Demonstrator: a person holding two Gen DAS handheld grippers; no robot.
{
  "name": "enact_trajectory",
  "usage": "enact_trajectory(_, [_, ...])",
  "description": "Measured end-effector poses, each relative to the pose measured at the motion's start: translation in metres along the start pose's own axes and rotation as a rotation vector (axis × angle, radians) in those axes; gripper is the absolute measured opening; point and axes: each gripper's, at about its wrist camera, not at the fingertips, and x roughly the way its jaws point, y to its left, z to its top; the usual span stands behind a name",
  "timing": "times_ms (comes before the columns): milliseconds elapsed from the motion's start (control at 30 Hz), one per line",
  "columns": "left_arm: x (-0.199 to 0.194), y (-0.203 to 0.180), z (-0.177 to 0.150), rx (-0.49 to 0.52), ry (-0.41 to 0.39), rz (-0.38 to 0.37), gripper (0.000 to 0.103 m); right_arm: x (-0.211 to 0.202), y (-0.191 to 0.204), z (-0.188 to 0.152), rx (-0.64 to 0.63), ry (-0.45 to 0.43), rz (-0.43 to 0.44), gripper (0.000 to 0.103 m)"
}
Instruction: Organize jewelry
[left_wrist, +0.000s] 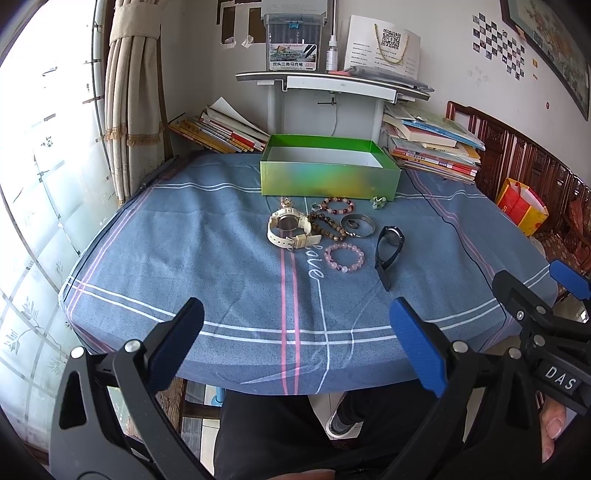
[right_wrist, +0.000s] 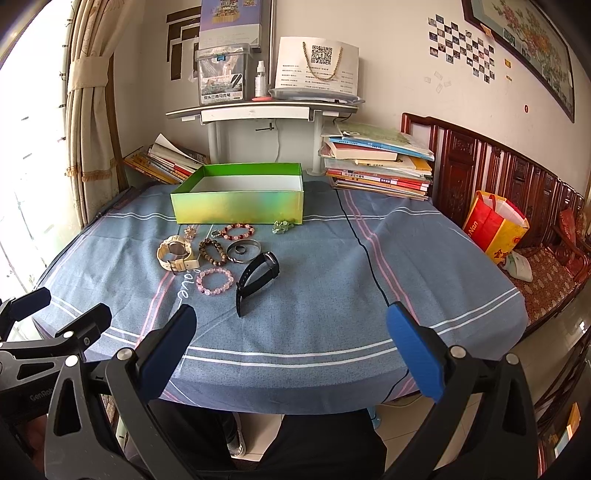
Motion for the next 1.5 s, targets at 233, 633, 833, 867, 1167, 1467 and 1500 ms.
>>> enact_trajectory(233, [0.002,0.001,-0.001,-0.003,0.003,-0.005,0.099,0.001,-0.003,-0.001,0.006,-0.001,0.001,0.101])
enact_trajectory(633, [0.018,-0.001,-0.006,0.027,0.002,-0.081,0.099,0.018,-0.017,-0.006,0.056,0.001,0.011,0.101])
enact_trajectory(833, [0.041,0.009,-0.01,0.001,0.015,-0.097,0.099,0.039,-0.028,-0.014,0.093,0.032,0.031,0.101])
enact_trajectory(867, [0.043,0.012,-0.011,-0.009,0.01,-0.091,0.099,0.043,-0.031,-0.016,0.106,0.032,0.043,0.101])
enact_trajectory(1167, [0.075,0.031,-0.013,-0.133,-0.024,-0.134,0.099,0.081,-0.05,-0.031,0.239,0.102,0.182,0.101])
enact_trajectory(1467, [0.12,0.019,0.004,-0.013,0.051,-0.057,0.099,0.121,-0.044,-0.028,0.197,0.171,0.186,0.101])
enact_trajectory(1500, [0.127,0.02,0.008,-0.019,0.071,-0.063,0.099,0.127,-0.041,-0.023,0.167,0.175,0.177,0.101])
